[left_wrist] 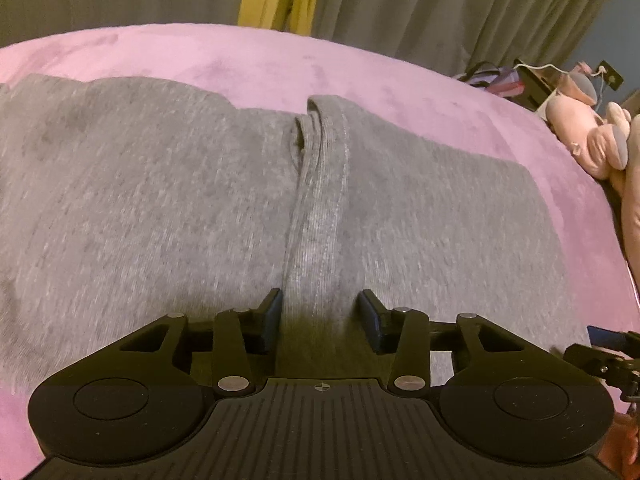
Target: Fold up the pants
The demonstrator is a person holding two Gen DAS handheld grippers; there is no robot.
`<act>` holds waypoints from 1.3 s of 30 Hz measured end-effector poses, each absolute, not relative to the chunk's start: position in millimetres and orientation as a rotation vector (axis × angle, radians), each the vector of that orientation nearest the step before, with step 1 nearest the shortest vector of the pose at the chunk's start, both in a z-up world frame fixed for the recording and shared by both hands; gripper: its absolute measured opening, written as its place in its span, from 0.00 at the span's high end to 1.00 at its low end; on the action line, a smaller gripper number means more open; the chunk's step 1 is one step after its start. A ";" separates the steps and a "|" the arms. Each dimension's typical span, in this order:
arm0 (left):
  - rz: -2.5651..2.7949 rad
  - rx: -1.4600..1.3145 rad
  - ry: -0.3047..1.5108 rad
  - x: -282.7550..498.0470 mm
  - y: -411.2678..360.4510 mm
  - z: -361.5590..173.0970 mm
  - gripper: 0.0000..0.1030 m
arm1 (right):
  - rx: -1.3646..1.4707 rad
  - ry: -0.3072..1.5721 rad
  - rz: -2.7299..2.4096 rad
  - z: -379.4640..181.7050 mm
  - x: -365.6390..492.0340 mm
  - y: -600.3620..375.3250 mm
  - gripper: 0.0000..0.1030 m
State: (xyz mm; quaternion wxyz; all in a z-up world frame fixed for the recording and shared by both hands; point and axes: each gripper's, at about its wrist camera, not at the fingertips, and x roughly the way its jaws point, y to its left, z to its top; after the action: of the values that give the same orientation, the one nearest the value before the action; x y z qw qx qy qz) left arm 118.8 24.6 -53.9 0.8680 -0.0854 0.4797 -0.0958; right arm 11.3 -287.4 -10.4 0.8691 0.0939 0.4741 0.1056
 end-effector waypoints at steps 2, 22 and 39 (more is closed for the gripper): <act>-0.192 -0.191 1.001 119.6 27.3 -55.5 0.66 | 0.211 1.011 0.216 -12.4 13.7 -289.0 0.04; -0.195 -0.197 0.894 105.1 34.4 -30.5 0.86 | 0.167 1.040 0.176 -18.2 14.5 -283.9 0.04; -0.085 -0.192 0.961 114.7 45.7 -36.0 0.65 | 0.213 1.046 0.165 -18.3 16.2 -289.4 0.04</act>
State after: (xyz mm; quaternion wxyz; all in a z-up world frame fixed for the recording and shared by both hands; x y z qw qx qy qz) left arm 114.7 45.7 -36.0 0.8814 -0.0921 0.4614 -0.0407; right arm 16.2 -289.4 -18.3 0.8577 0.1015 0.4979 0.0786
